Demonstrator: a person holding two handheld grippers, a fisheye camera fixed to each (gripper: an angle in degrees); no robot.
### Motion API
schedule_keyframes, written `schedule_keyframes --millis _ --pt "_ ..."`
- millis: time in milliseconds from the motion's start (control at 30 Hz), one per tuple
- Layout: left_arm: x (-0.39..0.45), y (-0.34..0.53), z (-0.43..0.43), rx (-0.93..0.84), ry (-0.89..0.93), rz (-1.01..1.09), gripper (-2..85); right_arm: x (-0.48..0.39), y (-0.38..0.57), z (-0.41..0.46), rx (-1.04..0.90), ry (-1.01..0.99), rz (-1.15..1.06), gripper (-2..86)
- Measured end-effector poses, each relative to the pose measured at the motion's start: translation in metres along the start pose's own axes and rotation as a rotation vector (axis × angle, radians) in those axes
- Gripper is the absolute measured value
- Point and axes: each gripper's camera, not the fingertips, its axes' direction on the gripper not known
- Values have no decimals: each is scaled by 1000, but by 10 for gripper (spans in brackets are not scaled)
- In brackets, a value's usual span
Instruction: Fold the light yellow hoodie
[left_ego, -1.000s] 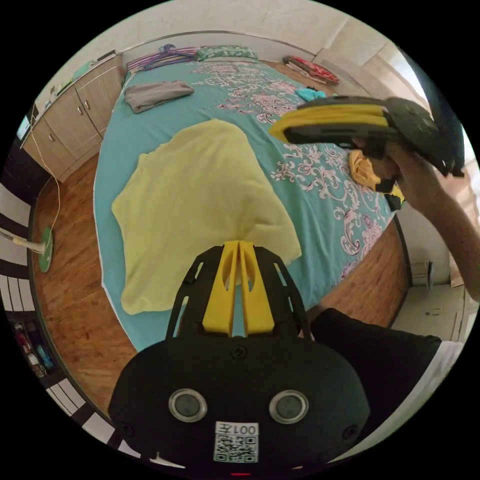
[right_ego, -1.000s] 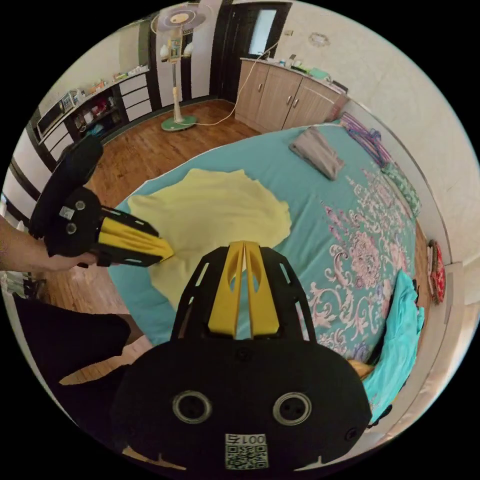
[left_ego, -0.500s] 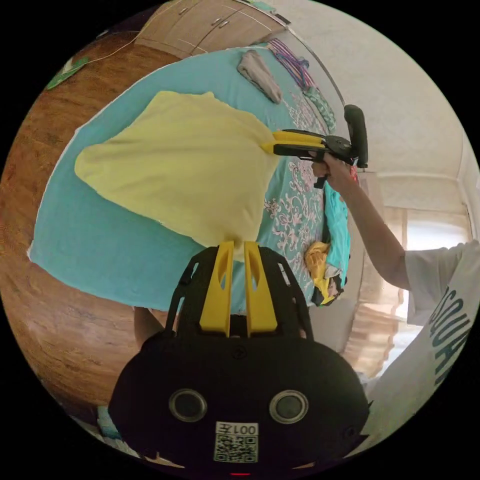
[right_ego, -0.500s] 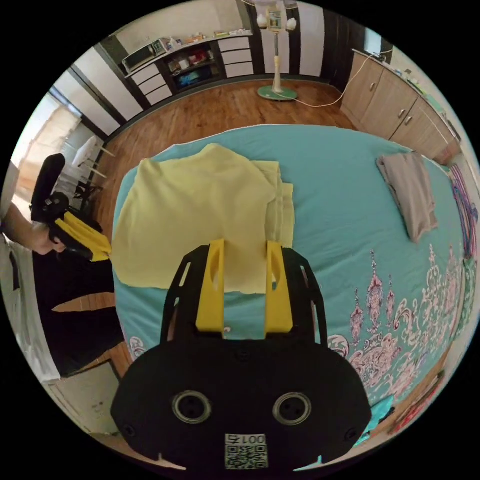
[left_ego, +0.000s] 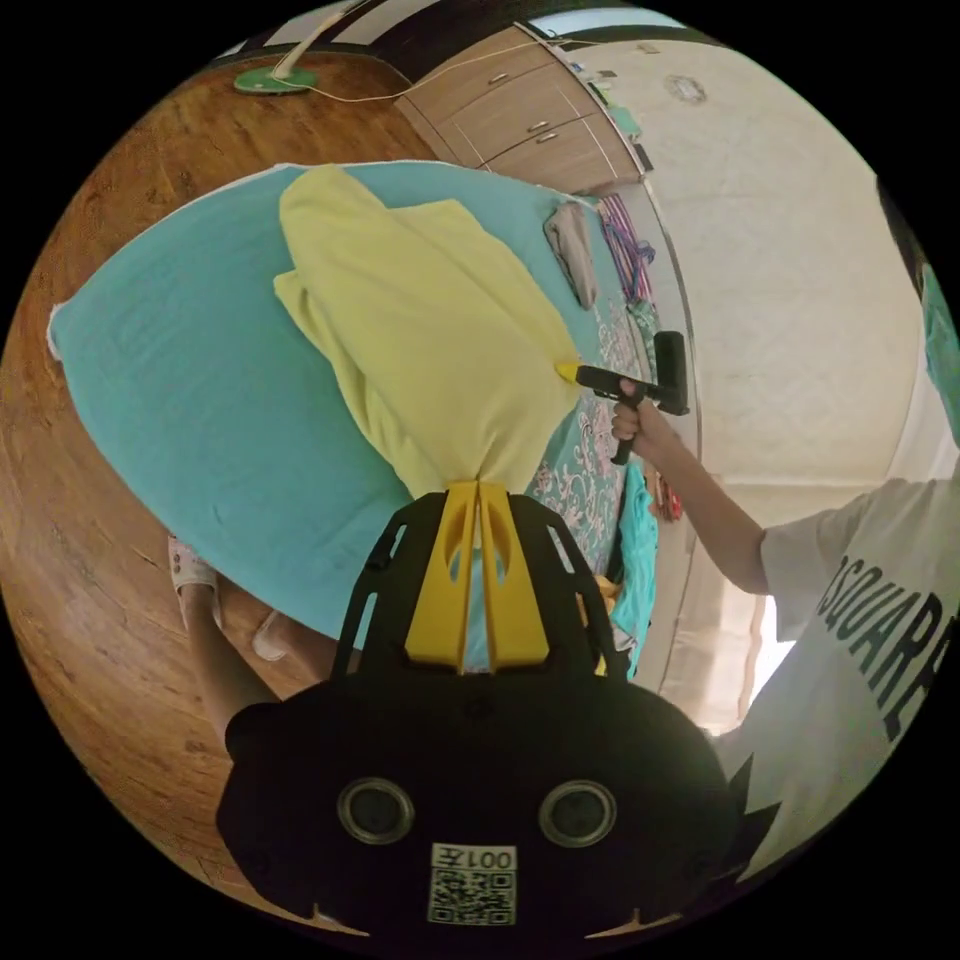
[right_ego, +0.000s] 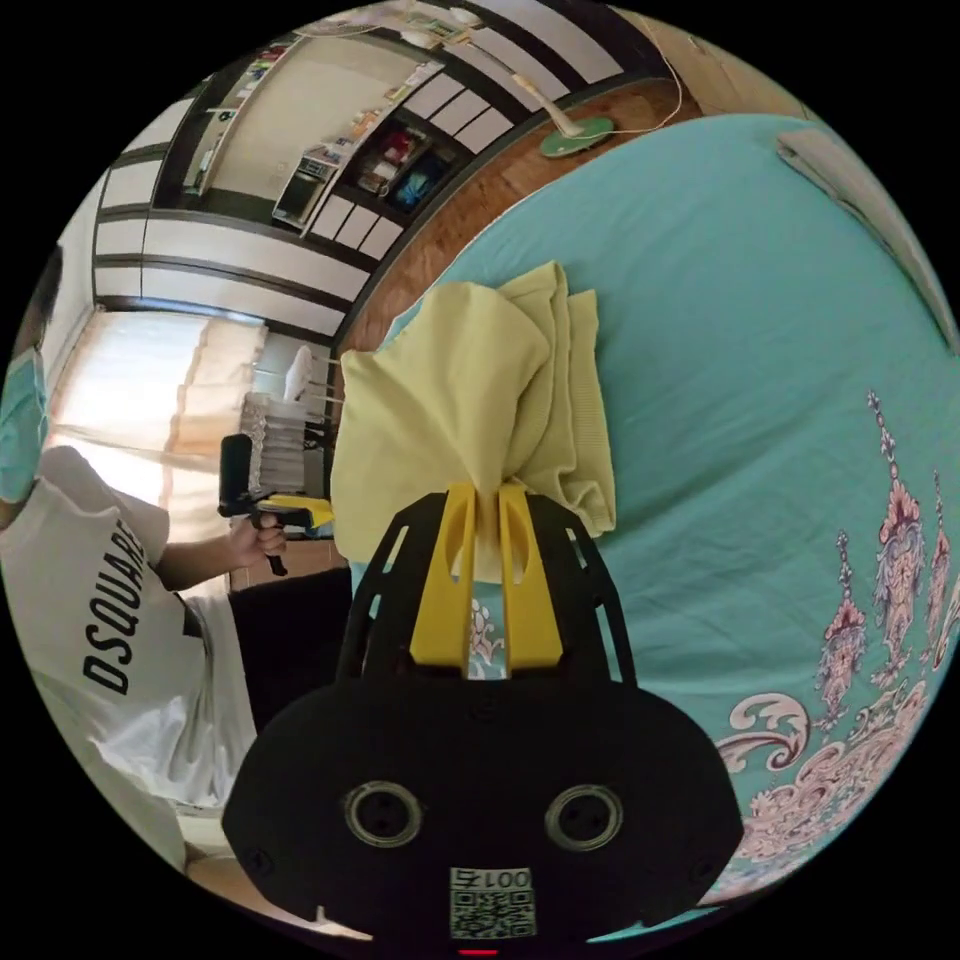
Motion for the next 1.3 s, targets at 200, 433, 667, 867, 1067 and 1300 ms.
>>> schedule_keyframes --millis 200,433,667,867,1067,1300 --pt "21 14 1 -133 -192 46 5 -35 41 -13 -29 216 -224 38" --pt "35 -8 64 -159 -157 45 79 -59 84 42 -145 406 -397 96" --pt "43 -12 76 -152 -283 69 34 -43 106 65 -313 238 -451 96" --pt "45 -13 84 -175 -366 121 31 -48 128 97 -316 265 -491 93" --pt "53 -20 105 -194 -429 233 8 -69 135 136 -388 362 -614 60" --pt "37 -17 107 -198 -372 259 -13 -76 160 146 -393 435 -661 48"
